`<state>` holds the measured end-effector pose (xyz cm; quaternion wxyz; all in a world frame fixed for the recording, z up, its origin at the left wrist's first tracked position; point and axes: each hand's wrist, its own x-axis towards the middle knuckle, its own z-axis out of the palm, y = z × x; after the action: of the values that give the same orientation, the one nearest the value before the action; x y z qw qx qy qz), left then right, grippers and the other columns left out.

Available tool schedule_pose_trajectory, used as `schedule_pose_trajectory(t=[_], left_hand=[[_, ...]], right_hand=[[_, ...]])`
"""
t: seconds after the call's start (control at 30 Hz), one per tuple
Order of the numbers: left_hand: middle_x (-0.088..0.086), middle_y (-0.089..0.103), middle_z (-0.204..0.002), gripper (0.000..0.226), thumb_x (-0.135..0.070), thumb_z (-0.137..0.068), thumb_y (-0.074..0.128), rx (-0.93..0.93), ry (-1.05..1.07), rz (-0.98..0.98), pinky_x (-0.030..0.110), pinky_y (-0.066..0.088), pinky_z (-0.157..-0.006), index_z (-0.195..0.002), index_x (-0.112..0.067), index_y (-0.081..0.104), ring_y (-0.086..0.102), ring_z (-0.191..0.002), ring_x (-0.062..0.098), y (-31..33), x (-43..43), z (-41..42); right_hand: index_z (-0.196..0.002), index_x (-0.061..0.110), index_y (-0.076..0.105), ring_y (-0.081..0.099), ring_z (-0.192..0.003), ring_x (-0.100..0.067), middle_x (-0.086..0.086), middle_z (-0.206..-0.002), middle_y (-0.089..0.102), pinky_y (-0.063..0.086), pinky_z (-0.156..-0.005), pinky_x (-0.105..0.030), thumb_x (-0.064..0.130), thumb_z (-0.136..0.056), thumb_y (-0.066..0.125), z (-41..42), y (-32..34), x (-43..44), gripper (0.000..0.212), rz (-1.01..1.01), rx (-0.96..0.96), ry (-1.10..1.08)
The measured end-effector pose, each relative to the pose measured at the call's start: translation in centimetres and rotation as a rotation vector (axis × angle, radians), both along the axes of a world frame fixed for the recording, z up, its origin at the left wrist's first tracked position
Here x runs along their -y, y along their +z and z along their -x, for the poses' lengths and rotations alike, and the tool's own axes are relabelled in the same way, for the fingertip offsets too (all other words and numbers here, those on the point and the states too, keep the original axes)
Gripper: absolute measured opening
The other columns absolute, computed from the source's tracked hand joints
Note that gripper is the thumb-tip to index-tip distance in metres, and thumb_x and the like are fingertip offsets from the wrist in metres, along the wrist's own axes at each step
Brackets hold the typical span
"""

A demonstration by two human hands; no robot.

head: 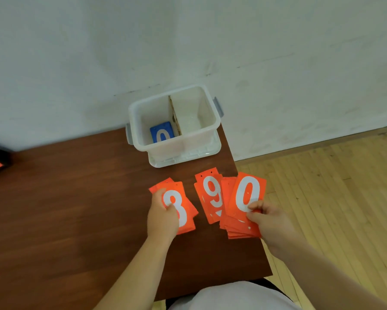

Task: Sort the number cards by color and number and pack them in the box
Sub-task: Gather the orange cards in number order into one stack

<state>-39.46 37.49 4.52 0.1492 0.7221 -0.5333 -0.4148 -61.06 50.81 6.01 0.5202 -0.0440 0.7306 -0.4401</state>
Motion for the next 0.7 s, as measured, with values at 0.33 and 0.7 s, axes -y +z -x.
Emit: schedule_pose_trajectory(t=[0.33,0.7], left_hand=[[-0.026,0.057,-0.122,0.028,-0.03,-0.104,0.054,-0.409,-0.266,0.048,0.014,0.048,-0.088,-0.125,-0.049,0.049,0.059,-0.112,-0.001,4.4,-2.9,-2.7],[-0.005,0.058,-0.124,0.067,-0.04,-0.094,0.067,-0.242,-0.438,-0.138,0.032,0.053,-0.095,-0.151,-0.04,0.032,0.06,-0.11,0.008,0.9,-1.6,-1.3]], right_hand=[[-0.084,0.022,0.073,0.066,-0.083,-0.016,-0.003,-0.095,0.074,0.053,-0.082,-0.036,0.004,-0.089,0.071,-7.8,0.9,4.4,0.018,0.088,-0.155,0.292],[-0.084,0.018,0.069,0.062,-0.067,-0.016,-0.007,-0.084,0.071,0.051,-0.063,-0.031,-0.004,-0.088,0.066,-7.4,0.5,2.3,0.022,0.044,-0.231,0.084]])
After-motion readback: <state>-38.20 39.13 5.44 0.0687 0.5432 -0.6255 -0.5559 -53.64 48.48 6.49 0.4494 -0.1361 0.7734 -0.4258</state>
